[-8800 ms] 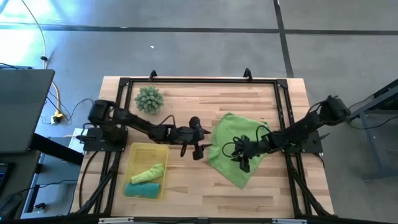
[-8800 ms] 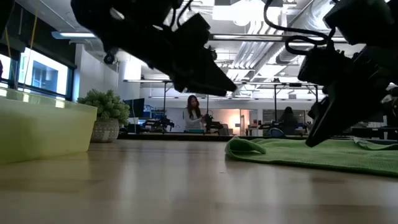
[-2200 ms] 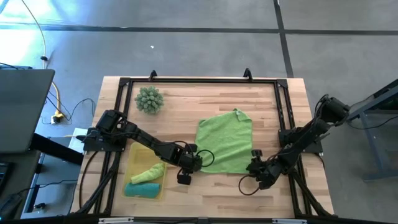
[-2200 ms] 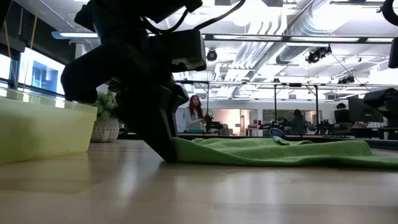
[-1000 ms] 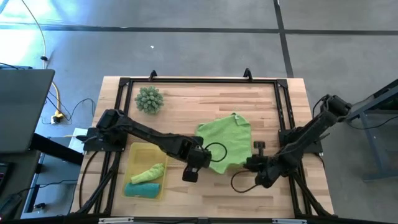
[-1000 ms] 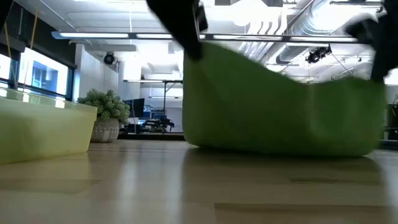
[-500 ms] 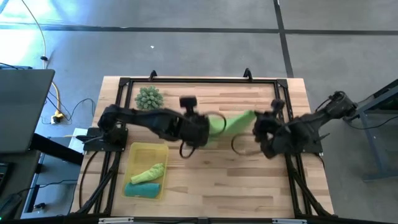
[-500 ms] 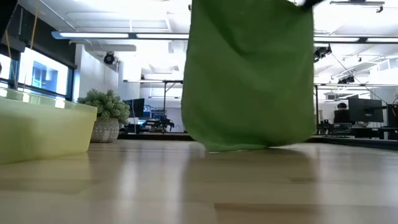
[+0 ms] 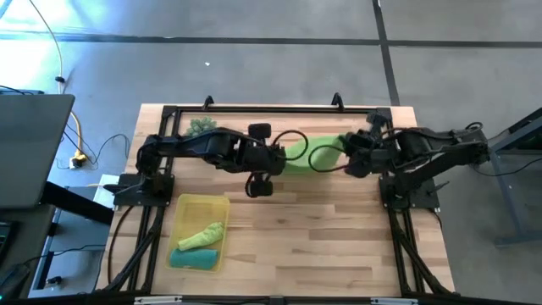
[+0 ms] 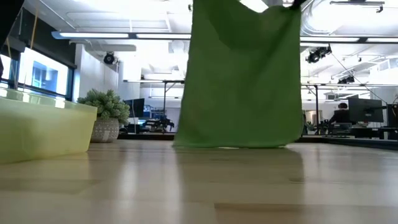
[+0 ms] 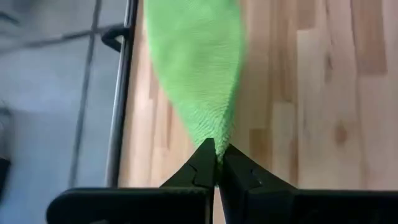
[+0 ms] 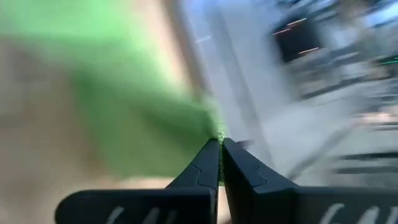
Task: Roll microfiber towels into tight, uniform cylinder then place into a basket
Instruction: Fold the green towel
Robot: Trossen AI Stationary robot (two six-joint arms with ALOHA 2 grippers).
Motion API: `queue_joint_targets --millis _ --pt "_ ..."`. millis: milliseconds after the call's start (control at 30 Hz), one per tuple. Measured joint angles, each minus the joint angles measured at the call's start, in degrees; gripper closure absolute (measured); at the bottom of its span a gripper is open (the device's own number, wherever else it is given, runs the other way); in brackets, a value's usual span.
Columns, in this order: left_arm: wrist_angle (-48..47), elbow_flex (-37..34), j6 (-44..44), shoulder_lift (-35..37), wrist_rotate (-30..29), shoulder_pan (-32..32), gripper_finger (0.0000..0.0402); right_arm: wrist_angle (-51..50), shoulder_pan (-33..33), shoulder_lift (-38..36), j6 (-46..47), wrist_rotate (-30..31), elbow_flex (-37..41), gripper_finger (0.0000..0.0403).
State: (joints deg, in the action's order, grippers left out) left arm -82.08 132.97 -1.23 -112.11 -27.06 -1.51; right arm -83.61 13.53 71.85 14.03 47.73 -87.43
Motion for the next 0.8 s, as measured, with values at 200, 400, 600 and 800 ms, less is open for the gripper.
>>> queue_joint_targets --millis 200,400,600,800 --pt "0.0 0.0 -5.0 0.0 -34.0 1.5 0.0401 6.2 -4.7 0.0 -9.5 30.3 0.1 0.0402" --pt "3.2 0.0 -10.2 0.0 -47.4 7.1 0.0401 16.2 -14.5 0.1 -25.2 24.8 0.1 0.0402" --pt "9.7 0.0 -17.0 0.0 -40.7 15.1 0.0401 32.6 -27.0 0.1 -43.5 8.6 0.1 0.0402" --pt "15.0 0.0 -17.1 0.3 -36.8 21.0 0.0401 50.4 -37.1 0.1 -49.0 -2.5 0.1 0.0402"
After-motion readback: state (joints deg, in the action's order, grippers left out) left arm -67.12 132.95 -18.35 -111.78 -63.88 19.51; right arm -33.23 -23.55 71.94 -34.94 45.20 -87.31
